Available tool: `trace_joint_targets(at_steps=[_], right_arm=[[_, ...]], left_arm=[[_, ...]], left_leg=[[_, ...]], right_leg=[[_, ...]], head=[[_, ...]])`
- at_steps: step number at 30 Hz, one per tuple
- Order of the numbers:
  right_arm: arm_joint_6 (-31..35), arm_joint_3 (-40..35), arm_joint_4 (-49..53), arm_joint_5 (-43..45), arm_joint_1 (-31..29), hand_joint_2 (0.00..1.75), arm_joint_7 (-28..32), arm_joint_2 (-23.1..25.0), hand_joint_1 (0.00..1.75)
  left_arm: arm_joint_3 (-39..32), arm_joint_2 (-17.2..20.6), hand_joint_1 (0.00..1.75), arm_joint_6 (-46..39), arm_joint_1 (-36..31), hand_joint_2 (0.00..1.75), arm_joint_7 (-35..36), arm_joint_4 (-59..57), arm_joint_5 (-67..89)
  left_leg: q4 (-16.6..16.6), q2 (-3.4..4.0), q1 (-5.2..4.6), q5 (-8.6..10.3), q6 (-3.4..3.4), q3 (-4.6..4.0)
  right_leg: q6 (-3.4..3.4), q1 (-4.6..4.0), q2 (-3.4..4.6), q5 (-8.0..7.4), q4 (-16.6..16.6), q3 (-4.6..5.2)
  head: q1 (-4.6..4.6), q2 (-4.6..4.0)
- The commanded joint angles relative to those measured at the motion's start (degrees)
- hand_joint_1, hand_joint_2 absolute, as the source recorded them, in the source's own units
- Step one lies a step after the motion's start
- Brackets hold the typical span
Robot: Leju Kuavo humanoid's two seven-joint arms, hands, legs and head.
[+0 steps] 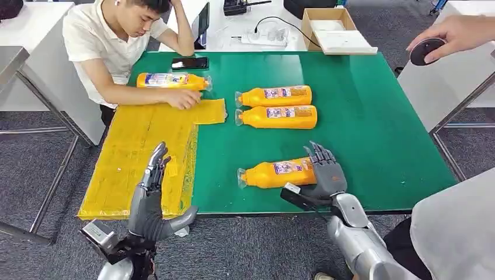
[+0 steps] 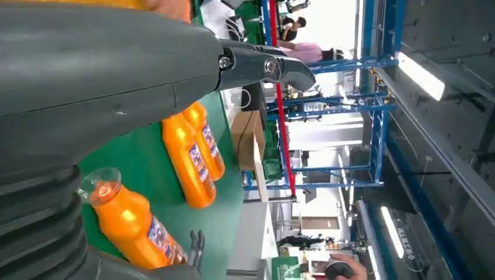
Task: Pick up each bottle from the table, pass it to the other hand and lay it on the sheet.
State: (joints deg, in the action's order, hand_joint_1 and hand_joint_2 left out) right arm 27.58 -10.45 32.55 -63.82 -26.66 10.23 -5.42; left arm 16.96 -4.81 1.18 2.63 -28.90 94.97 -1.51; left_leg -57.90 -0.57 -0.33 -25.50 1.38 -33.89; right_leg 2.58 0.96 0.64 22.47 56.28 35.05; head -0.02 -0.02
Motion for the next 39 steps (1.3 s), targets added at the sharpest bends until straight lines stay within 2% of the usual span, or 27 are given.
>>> trace_joint_targets(at_steps=[1, 6, 9, 10, 13, 14, 19, 20, 22, 26, 27, 29, 30, 35, 37, 38, 39], right_arm=[[-1.9, -3.8, -8.6, -1.2, -3.5, 1.75, -0.4, 3.2, 0.0], [-3.3, -3.8, -9.2, -0.9, -3.7, 1.75, -0.7, 3.1, 0.0], [-13.2, -5.6, -11.6, -1.6, -5.3, 1.75, -4.8, 2.0, 0.0], [-15.2, -5.6, -11.9, -1.1, -5.6, 1.75, -4.7, 1.6, 1.47], [-17.0, -5.7, -12.5, -0.7, -6.0, 1.75, -4.7, 1.1, 1.47], [-17.0, -5.7, -12.5, -0.7, -6.0, 1.75, -4.7, 1.1, 1.75], [-22.4, -5.4, -13.0, 1.3, -6.2, 1.75, -2.4, 0.9, 1.75], [-25.7, -2.7, -13.0, 5.6, -5.8, 1.75, 0.5, 1.3, 1.75], [-28.4, -1.6, -13.0, 8.5, -5.4, 1.75, 1.7, 1.3, 1.75], [-29.0, 0.0, -12.5, 12.0, -5.3, 1.75, 2.2, 1.7, 1.75], [-29.2, 2.7, -10.7, 16.8, -4.5, 1.75, 6.7, 2.8, 1.75], [-27.8, 2.8, -8.4, 18.7, -3.5, 1.75, 8.0, 3.9, 1.75], [-24.8, 2.9, -5.7, 20.6, -2.3, 1.75, 10.0, 4.6, 1.75], [-24.6, 2.5, -4.8, 20.8, -2.0, 1.75, 9.5, 5.0, 1.75], [-19.7, 4.9, 3.8, 27.5, 1.9, 1.75, 14.8, 7.4, 1.75], [-17.3, 4.2, 12.4, 30.5, 5.5, 1.75, 15.5, 9.0, 1.75], [-16.8, 3.3, 19.7, 33.1, 8.4, 1.75, 15.2, 10.2, 1.75]], left_arm=[[1.9, 0.4, 0.0, 0.4, -2.2, 1.75, 0.4, -4.7, -0.6], [1.9, 0.3, 0.0, 1.1, -2.4, 1.75, 0.9, -4.9, -1.7], [1.8, 0.2, 0.0, 2.4, -2.9, 1.75, 1.8, -5.6, -3.2], [1.9, 0.1, 0.0, 2.5, -3.3, 1.75, 1.9, -6.0, -3.4], [1.9, 0.0, 0.0, 2.6, -3.6, 1.75, 1.9, -6.4, -3.4], [1.9, 0.0, 0.0, 2.6, -3.6, 1.75, 1.9, -6.4, -3.4], [1.8, -0.1, 0.0, 2.8, -4.2, 1.75, 1.8, -7.2, -3.7], [1.8, -0.1, 0.0, 3.2, -4.4, 1.75, 1.7, -7.5, -4.4], [2.0, 0.0, 0.0, 3.6, -4.7, 1.75, 1.7, -7.8, -4.7], [2.1, 0.1, 0.0, 3.6, -4.6, 1.75, 1.7, -7.8, -4.7], [1.4, -0.3, 0.0, 2.8, -4.0, 1.75, 2.0, -7.6, -5.0], [0.6, -0.9, 0.0, 1.3, -3.2, 1.75, 2.9, -7.4, -5.3], [-0.4, -1.7, 0.0, -1.1, -2.5, 1.75, 5.0, -7.3, -5.6], [-0.1, -1.5, 0.0, -1.2, -2.2, 1.75, 5.0, -7.2, -5.6], [-2.0, -4.2, 0.0, -13.7, -0.8, 1.75, 8.4, -7.4, -1.0], [-2.3, -5.4, 0.0, -19.8, -0.2, 1.75, 9.2, -8.4, 0.0], [-2.7, -6.2, 0.0, -21.2, 0.0, 1.75, 10.5, -9.7, -2.6]], left_leg=[[0.1, 0.1, 0.1, -0.07, -0.13, 0.25], [0.1, 0.04, 0.07, -0.05, -0.1, 0.21], [0.1, 0.04, 0.12, -0.06, -0.16, 0.36], [0.0, 0.02, 0.05, -0.02, -0.07, 0.17], [0.1, -0.01, 0.07, -0.02, -0.09, 0.33], [0.1, -0.01, 0.09, -0.02, -0.11, 0.47], [0.1, -0.02, 0.09, 0.02, -0.08, 0.61], [0.1, -0.09, 0.1, 0.05, -0.09, 0.65], [0.1, -0.05, 0.11, 0.03, -0.08, 0.74], [0.1, 0.03, 0.08, -0.04, -0.02, 1.05], [0.2, -0.02, 0.14, -0.01, -0.08, 1.06], [0.1, 0.03, 0.13, -0.04, -0.09, 1.08], [0.1, 0.14, 0.12, -0.07, -0.07, 1.13], [0.1, 0.31, 0.15, -0.14, -0.13, 1.09], [0.1, 0.23, 0.15, -0.13, -0.13, 1.04], [0.1, 0.18, 0.14, -0.12, -0.13, 1.06], [0.2, 0.21, 0.2, -0.11, -0.17, 1.05]], right_leg=[[-0.15, -0.12, -0.01, 0.05, -0.1, -0.25], [-0.11, -0.08, -0.06, 0.05, -0.1, -0.2], [-0.17, -0.15, -0.12, 0.07, -0.1, -0.36], [-0.07, -0.06, -0.08, 0.03, -0.1, -0.15], [-0.09, -0.09, -0.13, 0.04, -0.1, -0.32], [-0.11, -0.11, -0.14, 0.03, -0.2, -0.44], [-0.12, -0.11, -0.11, -0.01, -0.2, -0.58], [-0.14, -0.13, -0.18, -0.01, -0.2, -0.66], [-0.11, -0.14, -0.14, -0.02, -0.3, -0.75], [-0.05, -0.12, -0.02, 0.03, -0.2, -0.99], [-0.1, -0.18, -0.11, -0.01, -0.3, -1.05], [-0.1, -0.17, -0.08, -0.02, -0.3, -1.06], [-0.09, -0.17, 0.02, -0.01, -0.3, -1.06], [-0.12, -0.19, 0.24, -0.04, -0.2, -1.0], [-0.12, -0.2, 0.15, -0.02, -0.2, -0.97], [-0.12, -0.2, 0.1, -0.01, -0.2, -0.98], [-0.16, -0.26, 0.1, -0.04, -0.3, -0.97]], head=[[0.0, 0.02], [0.0, 0.02], [0.0, 0.02], [0.0, 0.02], [0.0, 0.02], [0.0, 0.02], [0.0, 0.0], [0.02, 0.02], [0.02, 0.02], [0.02, 0.02], [0.0, 0.02], [0.0, 0.0], [0.02, 0.02], [0.0, 0.02], [-0.02, 0.0], [0.0, 0.02], [0.0, 0.0]])
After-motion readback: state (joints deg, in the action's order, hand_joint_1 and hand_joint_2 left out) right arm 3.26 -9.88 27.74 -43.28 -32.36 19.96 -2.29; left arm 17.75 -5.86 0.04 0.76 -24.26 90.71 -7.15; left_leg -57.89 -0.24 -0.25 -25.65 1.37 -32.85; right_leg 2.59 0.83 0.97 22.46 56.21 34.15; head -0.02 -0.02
